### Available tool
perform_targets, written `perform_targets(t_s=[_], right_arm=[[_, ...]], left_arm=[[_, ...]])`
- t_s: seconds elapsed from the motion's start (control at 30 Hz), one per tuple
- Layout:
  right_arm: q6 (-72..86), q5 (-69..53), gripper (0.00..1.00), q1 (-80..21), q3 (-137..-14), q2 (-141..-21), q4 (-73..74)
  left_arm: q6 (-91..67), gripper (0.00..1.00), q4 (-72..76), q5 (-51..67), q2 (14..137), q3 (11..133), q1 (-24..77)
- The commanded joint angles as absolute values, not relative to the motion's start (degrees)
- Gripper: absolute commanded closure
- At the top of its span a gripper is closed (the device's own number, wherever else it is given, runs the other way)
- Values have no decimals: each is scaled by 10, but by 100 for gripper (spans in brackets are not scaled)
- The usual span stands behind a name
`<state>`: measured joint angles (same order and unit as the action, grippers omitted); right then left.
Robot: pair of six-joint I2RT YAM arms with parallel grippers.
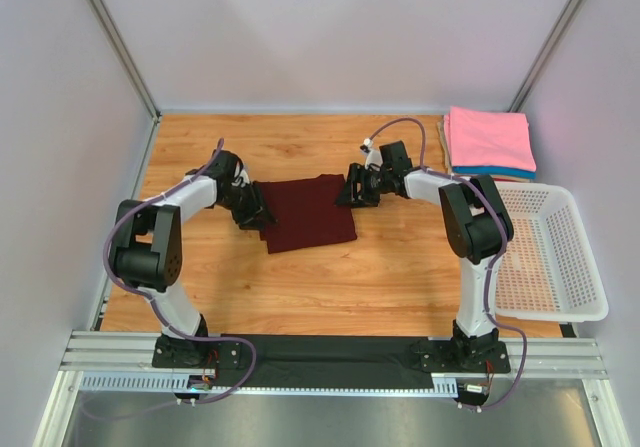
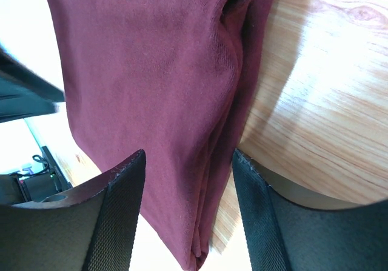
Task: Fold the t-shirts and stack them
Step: Neatly place the folded tshirt to the corner
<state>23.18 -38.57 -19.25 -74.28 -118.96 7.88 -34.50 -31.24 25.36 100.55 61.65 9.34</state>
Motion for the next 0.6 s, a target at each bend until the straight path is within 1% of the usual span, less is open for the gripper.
perform_targets(t_s=[0.0, 0.07, 0.17, 0.23, 0.33, 0.37, 0.47, 0.53, 0.57], right_arm=[[227, -367, 40, -194, -737, -1216, 88], [233, -365, 40, -196, -734, -1217, 84], [240, -366, 46, -196, -734, -1219, 80], [242, -371, 48, -195, -736, -1220, 76], [246, -375, 54, -196, -744, -1223, 75], [248, -376, 58, -196, -745, -1226, 74], [252, -376, 65, -196, -741, -1217, 70], [251, -368, 67, -195, -734, -1210, 69], [250, -358, 71, -194, -725, -1207, 70]], left_arm=[[-338, 50, -337, 283, 933, 660, 95], [-332, 49, -355, 276, 921, 672, 94], [-327, 49, -370, 270, 911, 676, 90], [-326, 49, -370, 271, 902, 670, 88], [-320, 50, -370, 268, 890, 662, 86], [-317, 50, -369, 265, 889, 660, 85], [-310, 50, -384, 247, 890, 656, 81], [-309, 50, -386, 232, 884, 646, 81], [-309, 50, -383, 229, 879, 642, 81]])
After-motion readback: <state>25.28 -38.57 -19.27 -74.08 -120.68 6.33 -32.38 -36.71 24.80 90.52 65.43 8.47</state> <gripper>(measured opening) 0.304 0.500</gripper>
